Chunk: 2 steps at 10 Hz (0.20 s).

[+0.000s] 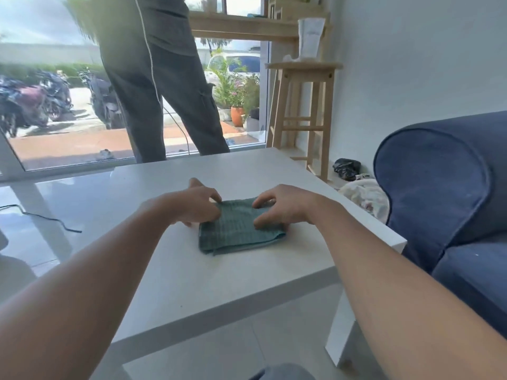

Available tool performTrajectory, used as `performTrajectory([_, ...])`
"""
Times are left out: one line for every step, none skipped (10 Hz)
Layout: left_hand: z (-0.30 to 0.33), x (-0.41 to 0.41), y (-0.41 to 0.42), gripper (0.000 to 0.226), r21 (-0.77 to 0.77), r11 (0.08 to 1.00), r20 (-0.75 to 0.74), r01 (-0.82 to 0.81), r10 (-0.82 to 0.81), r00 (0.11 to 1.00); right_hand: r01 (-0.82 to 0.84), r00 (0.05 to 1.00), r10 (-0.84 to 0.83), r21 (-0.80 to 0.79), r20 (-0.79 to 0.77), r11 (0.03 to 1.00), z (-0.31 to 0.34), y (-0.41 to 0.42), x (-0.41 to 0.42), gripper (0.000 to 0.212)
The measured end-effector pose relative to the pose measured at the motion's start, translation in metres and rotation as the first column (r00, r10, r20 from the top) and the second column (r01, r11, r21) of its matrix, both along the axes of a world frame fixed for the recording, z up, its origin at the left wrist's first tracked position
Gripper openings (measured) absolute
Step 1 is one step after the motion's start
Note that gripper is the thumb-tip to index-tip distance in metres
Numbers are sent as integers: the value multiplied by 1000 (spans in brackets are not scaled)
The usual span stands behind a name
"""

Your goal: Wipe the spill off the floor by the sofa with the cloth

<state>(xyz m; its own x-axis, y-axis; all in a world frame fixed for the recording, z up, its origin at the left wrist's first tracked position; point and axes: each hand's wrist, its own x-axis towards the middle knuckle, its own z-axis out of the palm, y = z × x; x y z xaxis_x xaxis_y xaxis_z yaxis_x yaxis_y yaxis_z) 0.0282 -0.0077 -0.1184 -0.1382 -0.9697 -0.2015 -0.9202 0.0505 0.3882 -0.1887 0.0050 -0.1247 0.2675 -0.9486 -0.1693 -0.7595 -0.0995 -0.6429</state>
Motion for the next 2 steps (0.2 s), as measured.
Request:
performTrajectory([7,-11,-6,43,-153,985,216,85,-50,975,94,995,-97,-167,-11,981,0,4,-7,30])
performTrajectory([21,-41,-17,32,-354,919,156,172,-123,980,226,971,-238,-329,3,917,3,5,-22,22])
